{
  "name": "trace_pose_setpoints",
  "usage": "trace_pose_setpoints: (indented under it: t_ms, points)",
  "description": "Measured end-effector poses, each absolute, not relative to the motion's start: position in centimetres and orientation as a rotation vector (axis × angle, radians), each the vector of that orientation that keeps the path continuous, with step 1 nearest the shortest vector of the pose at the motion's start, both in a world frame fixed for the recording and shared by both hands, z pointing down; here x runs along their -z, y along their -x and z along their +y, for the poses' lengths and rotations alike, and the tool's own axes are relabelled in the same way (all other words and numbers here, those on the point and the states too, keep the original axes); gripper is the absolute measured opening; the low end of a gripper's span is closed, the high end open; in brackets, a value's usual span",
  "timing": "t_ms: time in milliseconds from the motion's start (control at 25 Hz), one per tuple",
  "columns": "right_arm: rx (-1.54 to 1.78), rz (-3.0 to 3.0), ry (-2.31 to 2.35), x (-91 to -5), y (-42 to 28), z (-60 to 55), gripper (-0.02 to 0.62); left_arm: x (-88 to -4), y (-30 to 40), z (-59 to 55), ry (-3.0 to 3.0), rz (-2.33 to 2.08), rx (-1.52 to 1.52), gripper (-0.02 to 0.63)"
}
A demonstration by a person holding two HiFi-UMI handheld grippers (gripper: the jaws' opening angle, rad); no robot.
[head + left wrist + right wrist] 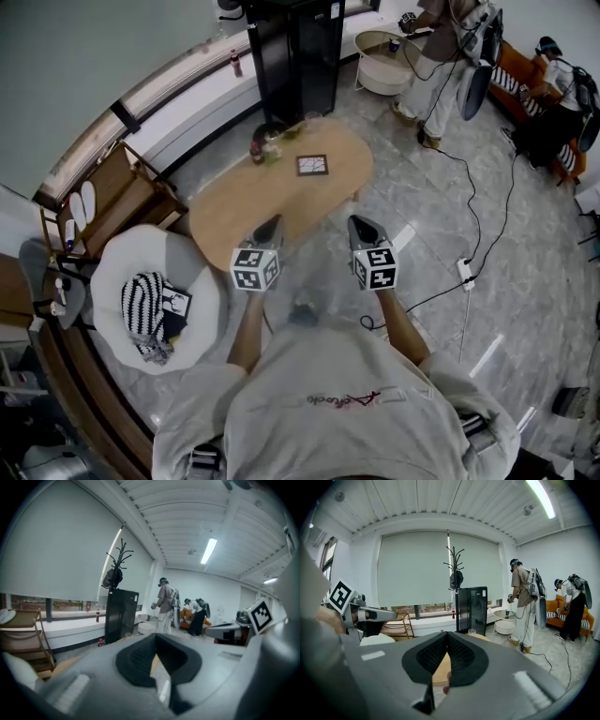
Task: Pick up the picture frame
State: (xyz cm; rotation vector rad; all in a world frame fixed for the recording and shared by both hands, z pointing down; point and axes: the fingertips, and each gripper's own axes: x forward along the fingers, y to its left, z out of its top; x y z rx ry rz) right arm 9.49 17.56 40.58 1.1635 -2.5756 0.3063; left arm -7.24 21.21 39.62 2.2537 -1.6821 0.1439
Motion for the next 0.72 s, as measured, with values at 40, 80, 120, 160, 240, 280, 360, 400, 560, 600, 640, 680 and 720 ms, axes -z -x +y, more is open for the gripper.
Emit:
trace_pose_setpoints:
  t_ms: [40, 80, 120, 160, 240, 280, 360, 400, 560, 600, 640, 680, 720]
  points:
    - [-0.308, -2.574, -1.163, -40.7, -9.1, 17.0, 0.005, -39.7, 7.7, 20.6, -2.252, -1.681, -0.145, 0.000]
    - [-0.310, -2.573, -1.163, -40.8, -8.7, 16.4, 0.005, -39.8, 8.0, 20.1, -2.251, -1.680, -0.147, 0.000]
    - [-0.313, -2.571, -1.164, -40.9, -8.4, 15.9, 0.005, -39.9, 8.4, 19.6, -2.250, -1.678, -0.149, 0.000]
    - [-0.316, -2.568, -1.165, -40.9, -8.0, 15.5, 0.005, -39.9, 8.7, 19.1, -2.250, -1.675, -0.150, 0.000]
    - [-0.320, -2.565, -1.166, -41.1, -7.3, 14.5, 0.005, -40.0, 9.3, 18.1, -2.250, -1.670, -0.148, 0.000]
    - [-0.320, -2.564, -1.165, -41.1, -7.0, 14.0, 0.005, -40.0, 9.7, 17.5, -2.249, -1.668, -0.147, 0.000]
    - [-0.319, -2.564, -1.166, -41.1, -6.2, 12.8, 0.005, -40.0, 10.3, 16.2, -2.251, -1.665, -0.145, 0.000]
    - [-0.319, -2.562, -1.167, -41.1, -5.9, 12.2, 0.005, -40.0, 10.6, 15.6, -2.253, -1.662, -0.145, 0.000]
    - [-0.315, -2.555, -1.180, -41.1, -4.8, 9.9, 0.005, -40.1, 11.7, 13.1, -2.263, -1.651, -0.143, 0.000]
    - [-0.314, -2.553, -1.184, -41.1, -4.5, 9.3, 0.006, -40.1, 11.9, 12.5, -2.264, -1.649, -0.143, 0.000]
    - [-0.314, -2.551, -1.188, -41.1, -4.3, 8.7, 0.005, -40.1, 12.2, 11.8, -2.265, -1.646, -0.144, 0.000]
    - [-0.316, -2.548, -1.192, -41.2, -4.0, 8.2, 0.005, -40.2, 12.5, 11.2, -2.266, -1.644, -0.145, 0.000]
    - [-0.319, -2.543, -1.196, -41.3, -3.8, 7.7, 0.005, -40.2, 12.8, 10.7, -2.268, -1.640, -0.145, 0.000]
